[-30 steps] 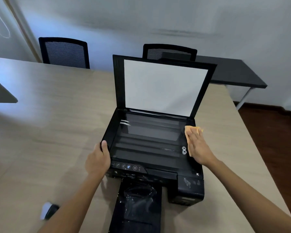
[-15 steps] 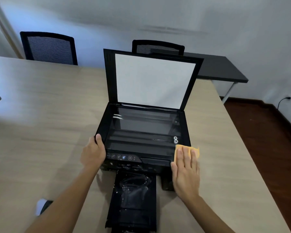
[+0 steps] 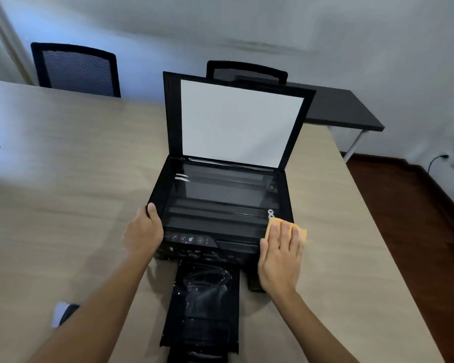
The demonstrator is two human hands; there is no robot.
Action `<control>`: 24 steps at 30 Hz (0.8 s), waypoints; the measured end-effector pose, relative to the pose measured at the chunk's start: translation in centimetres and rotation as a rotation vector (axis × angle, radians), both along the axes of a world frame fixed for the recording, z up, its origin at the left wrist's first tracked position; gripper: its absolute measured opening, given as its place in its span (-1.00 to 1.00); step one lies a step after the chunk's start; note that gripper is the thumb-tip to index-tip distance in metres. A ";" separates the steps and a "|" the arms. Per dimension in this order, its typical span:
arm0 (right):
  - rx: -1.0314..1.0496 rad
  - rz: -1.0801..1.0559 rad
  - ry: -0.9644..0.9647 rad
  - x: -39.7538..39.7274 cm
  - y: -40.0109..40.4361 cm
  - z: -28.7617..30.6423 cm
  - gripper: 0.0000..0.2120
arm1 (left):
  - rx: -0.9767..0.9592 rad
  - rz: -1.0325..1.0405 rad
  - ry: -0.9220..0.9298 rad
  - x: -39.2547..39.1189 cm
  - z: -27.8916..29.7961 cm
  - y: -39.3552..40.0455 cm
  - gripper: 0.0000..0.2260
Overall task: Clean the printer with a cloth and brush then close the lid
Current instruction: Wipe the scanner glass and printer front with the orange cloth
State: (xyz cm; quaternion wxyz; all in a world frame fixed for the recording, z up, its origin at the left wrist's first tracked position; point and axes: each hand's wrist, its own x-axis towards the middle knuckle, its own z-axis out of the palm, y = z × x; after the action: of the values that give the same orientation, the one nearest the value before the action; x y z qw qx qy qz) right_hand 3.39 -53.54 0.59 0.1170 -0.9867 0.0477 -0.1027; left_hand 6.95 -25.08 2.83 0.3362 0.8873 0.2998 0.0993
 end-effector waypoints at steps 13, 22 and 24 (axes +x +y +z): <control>-0.026 0.095 0.004 1.8 -1.3 0.3 -0.48 | -0.018 0.004 -0.013 0.1 -0.5 0.0 -0.53; -0.013 0.311 0.104 2.2 -5.0 1.5 -0.42 | 0.009 0.016 -0.027 0.4 -1.2 0.0 -0.55; -0.002 0.277 0.162 6.8 -4.7 1.4 -0.33 | 0.017 0.026 -0.020 0.6 -1.3 0.1 -0.56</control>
State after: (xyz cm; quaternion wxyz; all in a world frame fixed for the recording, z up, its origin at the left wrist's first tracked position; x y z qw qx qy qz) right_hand 10.21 -58.20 2.02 0.1249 -0.9890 -0.0795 -0.0055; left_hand 7.51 -24.97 1.50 0.3305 0.8850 0.3071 0.1151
